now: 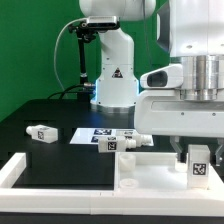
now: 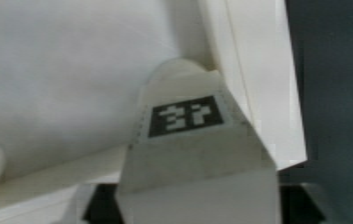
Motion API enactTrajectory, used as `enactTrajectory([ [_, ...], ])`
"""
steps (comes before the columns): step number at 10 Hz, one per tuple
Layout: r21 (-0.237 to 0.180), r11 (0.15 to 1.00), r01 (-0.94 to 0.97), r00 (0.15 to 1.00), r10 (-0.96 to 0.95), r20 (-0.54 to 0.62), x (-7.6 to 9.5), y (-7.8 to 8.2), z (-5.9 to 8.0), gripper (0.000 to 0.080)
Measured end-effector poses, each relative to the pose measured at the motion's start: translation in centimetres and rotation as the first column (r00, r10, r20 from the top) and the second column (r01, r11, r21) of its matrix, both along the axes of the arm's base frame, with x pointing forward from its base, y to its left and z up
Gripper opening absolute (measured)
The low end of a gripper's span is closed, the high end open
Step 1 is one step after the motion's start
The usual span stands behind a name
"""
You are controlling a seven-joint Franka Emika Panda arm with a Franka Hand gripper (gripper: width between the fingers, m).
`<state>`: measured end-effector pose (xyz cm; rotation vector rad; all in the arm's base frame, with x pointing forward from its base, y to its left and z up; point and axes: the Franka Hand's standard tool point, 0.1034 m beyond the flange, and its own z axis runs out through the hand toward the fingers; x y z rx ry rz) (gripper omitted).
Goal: Assemble one leg
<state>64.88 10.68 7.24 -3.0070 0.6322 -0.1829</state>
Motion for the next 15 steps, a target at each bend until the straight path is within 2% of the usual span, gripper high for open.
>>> enactTrajectory([
  [2, 0.017, 0.984, 0.178, 0.984, -0.178, -0.018, 0.0, -0.2, -0.1, 0.0285],
  [3, 0.03, 0.93, 0.367, 0.93, -0.366, -0.032, -0.1, -0.4, -0.1, 0.0285],
  [4, 0.042, 0.833, 0.552, 0.834, -0.55, -0.044, -0.3, -0.6, -0.2, 0.0285],
  [5, 0.064, 0.681, 0.729, 0.684, -0.725, -0.078, -0.5, -0.8, -0.2, 0.0285],
  [7, 0.113, 0.421, 0.9, 0.436, -0.881, -0.184, -0.9, -1.1, -0.2, 0.0288],
  [8, 0.117, 0.415, 0.902, 0.431, -0.882, -0.19, -0.9, -1.5, -0.2, 0.0288],
  [9, 0.113, 0.412, 0.904, 0.427, -0.884, -0.189, -1.0, -1.4, -0.2, 0.0288],
  [10, 0.115, 0.458, 0.881, 0.472, -0.863, -0.182, -1.0, -1.3, -0.3, 0.0288],
  [12, 0.124, 0.76, 0.637, 0.77, -0.626, -0.123, -1.1, -0.8, -0.4, 0.0538],
  [13, 0.129, 0.862, 0.49, 0.871, -0.48, -0.101, -1.2, -0.6, -0.5, 0.0615],
  [15, 0.121, 0.924, 0.364, 0.931, -0.357, -0.075, -1.2, -0.6, -0.6, 0.0642],
])
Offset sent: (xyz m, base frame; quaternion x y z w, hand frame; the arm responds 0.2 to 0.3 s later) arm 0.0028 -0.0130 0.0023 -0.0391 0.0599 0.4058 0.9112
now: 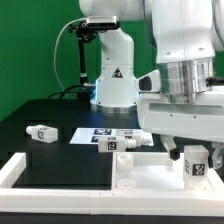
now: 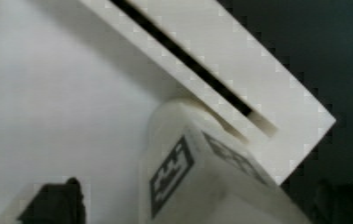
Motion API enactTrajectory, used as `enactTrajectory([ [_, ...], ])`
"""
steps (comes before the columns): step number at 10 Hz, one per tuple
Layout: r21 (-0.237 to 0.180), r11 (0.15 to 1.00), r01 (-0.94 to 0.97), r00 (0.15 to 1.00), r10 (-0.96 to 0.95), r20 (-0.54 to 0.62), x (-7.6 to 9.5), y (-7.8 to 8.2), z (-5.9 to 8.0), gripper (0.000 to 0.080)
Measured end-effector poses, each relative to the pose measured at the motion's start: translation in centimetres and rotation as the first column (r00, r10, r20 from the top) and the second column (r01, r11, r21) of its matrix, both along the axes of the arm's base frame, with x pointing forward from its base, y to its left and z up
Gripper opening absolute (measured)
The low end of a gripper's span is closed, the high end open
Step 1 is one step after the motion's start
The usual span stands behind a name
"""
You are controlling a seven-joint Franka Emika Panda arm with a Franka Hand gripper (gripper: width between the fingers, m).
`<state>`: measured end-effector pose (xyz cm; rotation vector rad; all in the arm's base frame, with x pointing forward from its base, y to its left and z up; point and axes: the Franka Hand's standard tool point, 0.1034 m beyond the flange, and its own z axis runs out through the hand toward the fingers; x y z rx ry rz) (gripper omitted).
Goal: Assemble one leg
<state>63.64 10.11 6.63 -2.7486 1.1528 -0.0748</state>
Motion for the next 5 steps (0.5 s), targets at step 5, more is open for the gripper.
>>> enactTrajectory([
  [5, -0.119, 0.882, -0.455, 0.888, 0.46, 0.011, 0.12, -0.09, 0.1, 0.0649],
])
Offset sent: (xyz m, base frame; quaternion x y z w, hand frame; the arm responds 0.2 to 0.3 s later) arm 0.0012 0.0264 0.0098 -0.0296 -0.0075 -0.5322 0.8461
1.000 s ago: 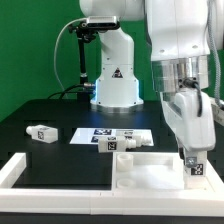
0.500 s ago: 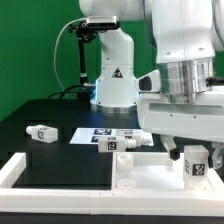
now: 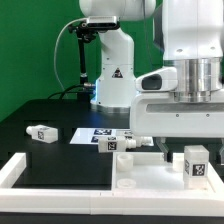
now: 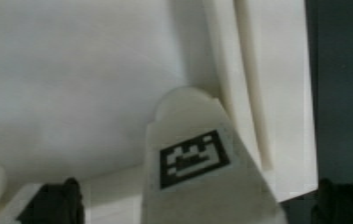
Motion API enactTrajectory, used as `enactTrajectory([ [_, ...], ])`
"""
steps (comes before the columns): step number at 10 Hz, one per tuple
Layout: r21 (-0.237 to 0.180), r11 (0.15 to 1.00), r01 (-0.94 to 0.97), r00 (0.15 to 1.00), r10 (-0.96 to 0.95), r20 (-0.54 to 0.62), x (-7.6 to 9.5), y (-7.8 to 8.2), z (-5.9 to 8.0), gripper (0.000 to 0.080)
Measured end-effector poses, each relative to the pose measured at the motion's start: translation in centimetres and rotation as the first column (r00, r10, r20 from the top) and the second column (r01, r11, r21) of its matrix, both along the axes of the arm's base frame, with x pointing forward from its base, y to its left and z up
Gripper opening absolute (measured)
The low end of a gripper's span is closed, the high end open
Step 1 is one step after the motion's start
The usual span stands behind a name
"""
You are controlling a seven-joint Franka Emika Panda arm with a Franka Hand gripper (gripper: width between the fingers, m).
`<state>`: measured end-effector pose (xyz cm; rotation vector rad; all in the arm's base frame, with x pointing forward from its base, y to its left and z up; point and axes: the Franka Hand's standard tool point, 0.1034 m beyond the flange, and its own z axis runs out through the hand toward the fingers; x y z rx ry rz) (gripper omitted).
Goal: Assemble one leg
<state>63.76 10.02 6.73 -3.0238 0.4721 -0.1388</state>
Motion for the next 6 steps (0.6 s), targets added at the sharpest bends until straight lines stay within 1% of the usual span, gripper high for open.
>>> enactTrajectory([
  [2, 0.002, 0.999, 0.032, 0.999, -0.032, -0.003, -0.02, -0.02, -0.05, 0.0634],
  [4, 0.016, 0.985, 0.174, 0.985, -0.173, -0.014, -0.04, 0.02, -0.09, 0.0278],
  [6, 0.027, 0.952, 0.306, 0.952, -0.305, -0.025, -0.03, 0.02, -0.09, 0.0282],
])
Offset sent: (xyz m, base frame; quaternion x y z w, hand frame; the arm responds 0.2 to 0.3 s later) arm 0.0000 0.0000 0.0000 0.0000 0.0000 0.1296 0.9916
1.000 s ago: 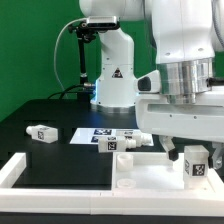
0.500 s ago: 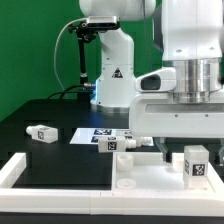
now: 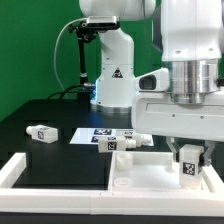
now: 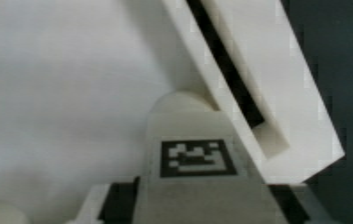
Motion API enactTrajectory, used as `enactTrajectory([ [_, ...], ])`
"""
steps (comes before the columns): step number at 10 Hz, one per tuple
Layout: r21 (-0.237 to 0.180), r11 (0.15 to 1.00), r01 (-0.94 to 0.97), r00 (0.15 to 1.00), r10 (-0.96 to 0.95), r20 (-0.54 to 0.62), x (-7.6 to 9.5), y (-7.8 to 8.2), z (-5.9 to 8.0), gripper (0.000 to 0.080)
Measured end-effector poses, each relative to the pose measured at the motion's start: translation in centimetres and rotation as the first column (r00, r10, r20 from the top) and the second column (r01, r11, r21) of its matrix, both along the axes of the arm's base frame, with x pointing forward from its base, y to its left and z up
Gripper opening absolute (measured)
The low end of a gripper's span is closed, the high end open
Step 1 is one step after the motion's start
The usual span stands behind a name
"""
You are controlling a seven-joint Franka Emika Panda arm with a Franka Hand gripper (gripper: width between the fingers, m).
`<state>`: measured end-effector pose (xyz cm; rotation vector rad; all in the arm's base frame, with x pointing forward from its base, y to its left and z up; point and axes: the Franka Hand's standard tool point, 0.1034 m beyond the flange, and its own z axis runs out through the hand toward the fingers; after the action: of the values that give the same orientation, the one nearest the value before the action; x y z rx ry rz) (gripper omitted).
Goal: Assemble one leg
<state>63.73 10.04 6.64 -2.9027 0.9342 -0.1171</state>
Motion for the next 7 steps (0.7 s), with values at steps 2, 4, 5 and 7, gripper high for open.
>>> enactTrajectory([
  [2, 0.017, 0.977, 0.213, 0.977, -0.212, -0.015, 0.0, 0.4, 0.0, 0.0282],
  [4, 0.029, 0.889, 0.458, 0.889, -0.456, -0.046, 0.0, 0.8, 0.0, 0.0282],
  [5, 0.037, 0.786, 0.617, 0.786, -0.614, -0.071, 0.2, 1.1, 0.0, 0.0282],
  [7, 0.047, 0.498, 0.866, 0.5, -0.857, -0.123, 0.5, 1.3, -0.1, 0.0284],
])
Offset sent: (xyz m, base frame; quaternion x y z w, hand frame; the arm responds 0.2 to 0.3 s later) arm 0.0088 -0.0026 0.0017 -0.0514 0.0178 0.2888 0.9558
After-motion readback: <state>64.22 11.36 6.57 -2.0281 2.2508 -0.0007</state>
